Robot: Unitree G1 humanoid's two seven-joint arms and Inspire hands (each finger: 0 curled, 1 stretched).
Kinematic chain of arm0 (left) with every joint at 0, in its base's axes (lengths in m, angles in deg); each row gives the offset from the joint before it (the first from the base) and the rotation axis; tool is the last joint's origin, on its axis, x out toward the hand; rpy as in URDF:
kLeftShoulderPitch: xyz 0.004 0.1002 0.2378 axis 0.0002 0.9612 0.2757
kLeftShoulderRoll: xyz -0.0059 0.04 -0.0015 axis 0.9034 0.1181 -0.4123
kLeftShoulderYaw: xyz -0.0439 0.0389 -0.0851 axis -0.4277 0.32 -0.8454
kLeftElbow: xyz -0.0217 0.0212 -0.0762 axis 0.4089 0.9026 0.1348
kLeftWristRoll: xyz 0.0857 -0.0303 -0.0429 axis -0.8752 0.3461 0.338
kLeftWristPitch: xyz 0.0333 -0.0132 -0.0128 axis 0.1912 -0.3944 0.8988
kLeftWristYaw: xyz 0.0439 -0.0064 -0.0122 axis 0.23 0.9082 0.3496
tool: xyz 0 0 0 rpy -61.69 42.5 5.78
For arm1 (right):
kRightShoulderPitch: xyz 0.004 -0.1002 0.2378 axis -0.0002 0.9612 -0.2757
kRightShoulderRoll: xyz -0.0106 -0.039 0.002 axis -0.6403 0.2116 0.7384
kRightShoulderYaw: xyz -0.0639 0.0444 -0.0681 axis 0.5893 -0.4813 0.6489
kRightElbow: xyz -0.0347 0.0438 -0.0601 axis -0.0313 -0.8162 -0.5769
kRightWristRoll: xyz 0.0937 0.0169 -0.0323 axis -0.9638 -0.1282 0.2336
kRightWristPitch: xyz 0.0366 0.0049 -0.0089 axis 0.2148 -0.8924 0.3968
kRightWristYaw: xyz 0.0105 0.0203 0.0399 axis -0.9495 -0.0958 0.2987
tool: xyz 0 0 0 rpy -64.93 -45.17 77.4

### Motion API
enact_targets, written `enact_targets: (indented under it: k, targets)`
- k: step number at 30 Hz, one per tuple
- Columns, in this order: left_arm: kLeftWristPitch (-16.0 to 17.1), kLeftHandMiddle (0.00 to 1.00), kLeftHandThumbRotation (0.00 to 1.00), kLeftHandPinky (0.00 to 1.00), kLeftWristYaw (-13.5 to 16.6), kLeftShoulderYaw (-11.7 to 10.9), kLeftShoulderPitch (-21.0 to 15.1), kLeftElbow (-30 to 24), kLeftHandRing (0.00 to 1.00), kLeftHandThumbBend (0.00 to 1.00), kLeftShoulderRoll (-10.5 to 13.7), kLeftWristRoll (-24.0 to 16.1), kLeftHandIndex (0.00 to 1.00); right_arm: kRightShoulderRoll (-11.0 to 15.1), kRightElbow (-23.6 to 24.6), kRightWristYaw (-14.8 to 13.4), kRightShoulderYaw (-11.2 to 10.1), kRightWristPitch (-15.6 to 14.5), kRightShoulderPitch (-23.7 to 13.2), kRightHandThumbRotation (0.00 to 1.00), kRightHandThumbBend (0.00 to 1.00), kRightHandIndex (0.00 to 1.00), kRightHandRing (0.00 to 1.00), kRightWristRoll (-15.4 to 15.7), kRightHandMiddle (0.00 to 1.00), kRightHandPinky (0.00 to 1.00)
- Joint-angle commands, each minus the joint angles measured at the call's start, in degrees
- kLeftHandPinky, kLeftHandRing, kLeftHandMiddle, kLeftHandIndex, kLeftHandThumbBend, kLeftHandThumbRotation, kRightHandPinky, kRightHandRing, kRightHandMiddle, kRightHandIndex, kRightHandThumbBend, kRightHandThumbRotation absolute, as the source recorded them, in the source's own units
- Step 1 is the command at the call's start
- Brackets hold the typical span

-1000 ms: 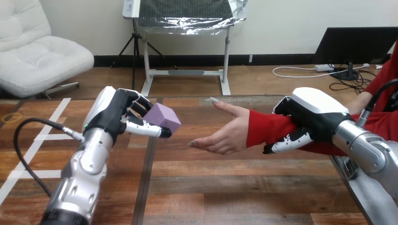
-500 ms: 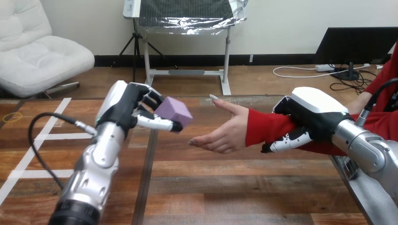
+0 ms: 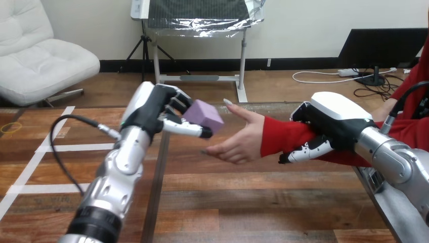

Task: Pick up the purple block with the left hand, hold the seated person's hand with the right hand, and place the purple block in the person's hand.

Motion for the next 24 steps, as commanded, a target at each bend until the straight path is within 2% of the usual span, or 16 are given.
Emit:
enact_targets:
  k: [1, 7, 18, 24]
  targets:
    - [1.4, 0.42, 0.00, 0.35, 0.8, 0.2, -6.1, 0.8, 0.40, 0.82, -1.5, 0.7, 0.41, -1.8, 4.2, -0.2, -2.1, 0.9, -2.6, 0.35, 0.77, 0.32, 0.28, -2.0, 0.32, 0.25]
    - [1.4, 0.42, 0.00, 0.35, 0.8, 0.8, -6.9, 1.7, 0.40, 0.81, -2.4, 0.3, 0.41, -2.3, 4.7, -0.4, -1.9, 1.0, -2.7, 0.35, 0.76, 0.32, 0.28, -1.8, 0.31, 0.25]
    - [2.6, 0.43, 0.00, 0.36, 0.9, 1.8, -8.1, 3.4, 0.41, 0.81, -3.6, -0.6, 0.41, -3.4, 7.0, 0.9, -1.7, -1.6, -3.0, 0.34, 0.75, 0.33, 0.26, -1.4, 0.31, 0.23]
    - [2.7, 0.42, 0.00, 0.35, 0.8, 2.1, -8.6, 4.0, 0.40, 0.82, -4.1, -0.5, 0.41, -3.9, 7.3, 0.5, -1.3, -1.8, -3.4, 0.35, 0.75, 0.35, 0.27, -0.6, 0.32, 0.23]
